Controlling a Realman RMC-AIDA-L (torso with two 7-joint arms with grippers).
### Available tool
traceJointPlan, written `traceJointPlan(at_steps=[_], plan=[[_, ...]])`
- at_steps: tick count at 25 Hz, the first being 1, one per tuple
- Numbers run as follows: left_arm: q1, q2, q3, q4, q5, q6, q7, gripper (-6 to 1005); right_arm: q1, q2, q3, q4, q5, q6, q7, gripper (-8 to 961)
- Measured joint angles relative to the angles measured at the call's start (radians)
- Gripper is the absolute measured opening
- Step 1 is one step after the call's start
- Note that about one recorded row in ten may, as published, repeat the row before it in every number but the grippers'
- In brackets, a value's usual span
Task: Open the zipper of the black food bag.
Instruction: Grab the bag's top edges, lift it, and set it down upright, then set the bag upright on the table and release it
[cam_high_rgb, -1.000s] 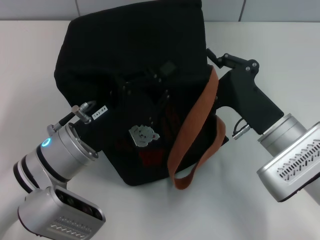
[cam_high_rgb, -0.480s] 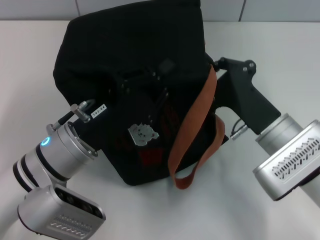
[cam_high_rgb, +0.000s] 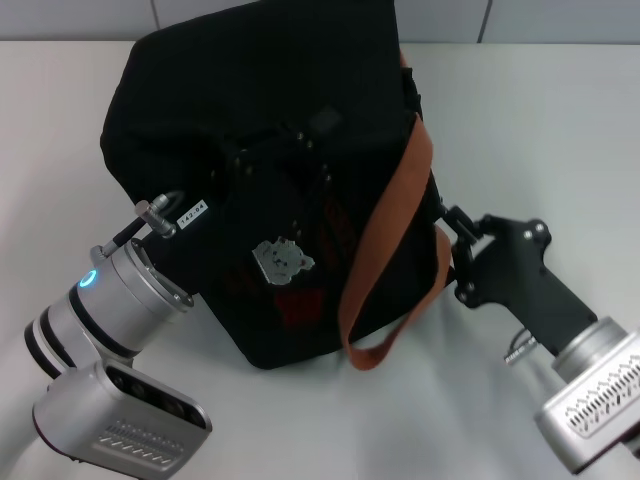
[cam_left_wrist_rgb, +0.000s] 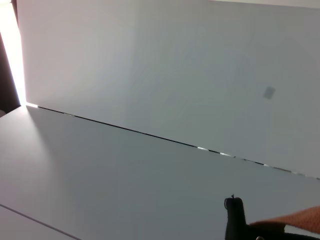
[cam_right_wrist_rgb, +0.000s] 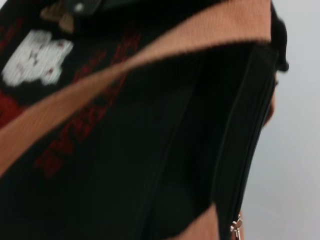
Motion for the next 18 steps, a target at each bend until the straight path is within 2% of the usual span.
traceJointPlan(at_steps=[5,8,9,11,13,17,18], plan=[[0.003,0.0,-0.023,0.0,-0.001,-0.005,-0.017,98,-0.03,0.0,-0.006,-0.008,0.004,-0.029,0.012,14],[0.016,0.0,-0.069,0.0,-0.002,-0.009,-0.096,98,-0.049,0.0,-0.001,-0.008,0.005,-0.093,0.019,18],[0.036,0.0,-0.109,0.0,-0.003,-0.014,-0.172,98,-0.062,0.0,0.002,-0.008,0.006,-0.141,0.033,19],[0.046,0.0,-0.124,0.001,-0.003,-0.017,-0.207,98,-0.07,0.0,0.002,-0.012,0.006,-0.179,0.05,21],[0.07,0.0,-0.15,0.001,-0.003,-0.025,-0.298,98,-0.078,0.0,0.003,-0.022,0.007,-0.238,0.087,82],[0.135,0.0,-0.219,0.001,-0.006,-0.063,-0.611,98,-0.076,-0.002,0.007,-0.058,0.007,-0.318,0.204,204],[0.151,0.0,-0.235,0.0,-0.006,-0.082,-0.698,98,-0.074,-0.003,0.008,-0.068,0.007,-0.335,0.242,265]])
